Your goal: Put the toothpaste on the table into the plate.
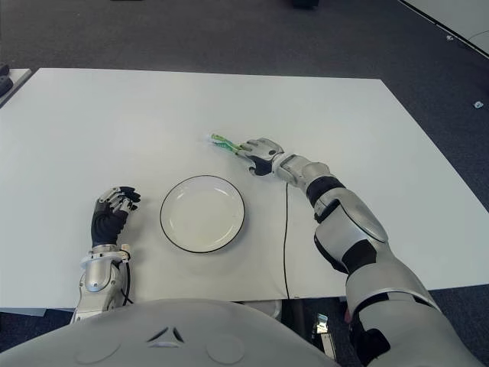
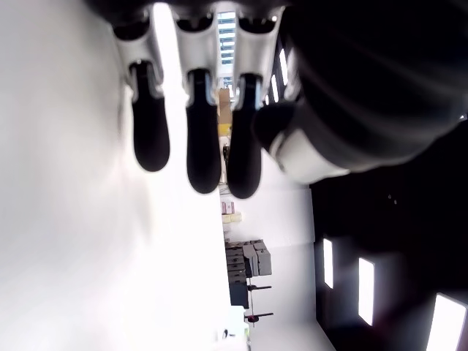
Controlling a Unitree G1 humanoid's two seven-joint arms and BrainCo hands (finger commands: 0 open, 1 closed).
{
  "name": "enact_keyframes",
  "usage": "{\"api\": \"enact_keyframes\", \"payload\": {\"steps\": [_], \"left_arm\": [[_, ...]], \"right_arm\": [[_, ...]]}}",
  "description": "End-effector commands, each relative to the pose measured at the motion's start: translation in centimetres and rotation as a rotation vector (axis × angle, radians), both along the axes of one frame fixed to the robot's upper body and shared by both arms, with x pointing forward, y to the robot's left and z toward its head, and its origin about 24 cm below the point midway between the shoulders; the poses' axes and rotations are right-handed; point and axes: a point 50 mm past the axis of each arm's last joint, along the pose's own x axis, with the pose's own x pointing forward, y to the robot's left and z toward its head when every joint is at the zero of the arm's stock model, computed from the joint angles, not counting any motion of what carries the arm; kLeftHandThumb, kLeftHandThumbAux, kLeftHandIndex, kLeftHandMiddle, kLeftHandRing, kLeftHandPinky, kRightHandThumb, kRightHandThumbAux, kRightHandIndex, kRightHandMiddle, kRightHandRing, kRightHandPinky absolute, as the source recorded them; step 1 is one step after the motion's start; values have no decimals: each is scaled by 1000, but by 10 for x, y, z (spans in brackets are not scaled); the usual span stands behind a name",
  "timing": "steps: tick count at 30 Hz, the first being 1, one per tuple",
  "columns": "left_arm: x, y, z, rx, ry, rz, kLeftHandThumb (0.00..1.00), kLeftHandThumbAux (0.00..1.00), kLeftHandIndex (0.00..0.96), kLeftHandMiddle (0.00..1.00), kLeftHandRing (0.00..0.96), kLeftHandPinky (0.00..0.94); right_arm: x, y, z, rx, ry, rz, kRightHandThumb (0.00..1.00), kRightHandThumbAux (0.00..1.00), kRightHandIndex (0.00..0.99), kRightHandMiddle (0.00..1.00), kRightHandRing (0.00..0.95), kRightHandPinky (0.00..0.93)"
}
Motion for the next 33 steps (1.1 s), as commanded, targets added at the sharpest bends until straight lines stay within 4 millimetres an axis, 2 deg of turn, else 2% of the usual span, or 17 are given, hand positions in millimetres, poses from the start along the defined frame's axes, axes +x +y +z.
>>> {"api": "enact_keyframes", "payload": {"steps": [1,13,22,33], "left_arm": [[-8,0,-13,-6,92,6,707,723,425,490,488,476],[-7,-1,-14,-13,96,6,708,723,425,495,494,483],[-5,-3,-13,-17,76,-1,707,723,425,493,495,485],[-4,-4,-13,-14,75,-5,705,723,425,488,490,479]], "right_arm": [[-5,-1,-3,-24,8,19,528,604,0,0,0,0],[13,13,25,69,-90,-16,508,609,0,0,0,0],[38,26,52,172,-210,-127,506,595,0,0,0,0],[43,41,58,287,-237,-181,513,602,0,0,0,0]]}}
